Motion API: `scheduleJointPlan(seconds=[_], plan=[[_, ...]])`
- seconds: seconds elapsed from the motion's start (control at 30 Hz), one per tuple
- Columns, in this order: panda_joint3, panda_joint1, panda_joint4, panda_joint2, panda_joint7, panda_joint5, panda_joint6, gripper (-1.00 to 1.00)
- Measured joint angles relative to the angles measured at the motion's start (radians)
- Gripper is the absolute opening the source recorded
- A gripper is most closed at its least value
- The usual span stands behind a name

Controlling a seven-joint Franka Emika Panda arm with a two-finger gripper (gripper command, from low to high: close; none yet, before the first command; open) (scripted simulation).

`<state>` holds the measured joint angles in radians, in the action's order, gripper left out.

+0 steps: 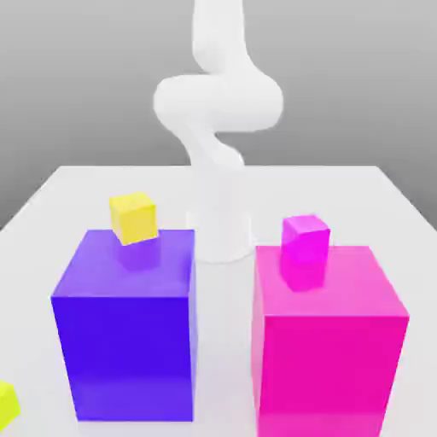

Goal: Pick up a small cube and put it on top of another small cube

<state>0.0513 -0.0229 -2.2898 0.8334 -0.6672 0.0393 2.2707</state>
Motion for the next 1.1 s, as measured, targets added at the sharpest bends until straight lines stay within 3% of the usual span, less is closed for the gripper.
scheduleJointPlan(seconds=[0.57, 1.1], plan=[[0.415, -0.163, 0.053, 0.128, 0.910, 0.258, -0.122, 0.00], [0.947, -0.449, 0.088, 0.042, 1.709, 0.499, -0.092, 0.00]])
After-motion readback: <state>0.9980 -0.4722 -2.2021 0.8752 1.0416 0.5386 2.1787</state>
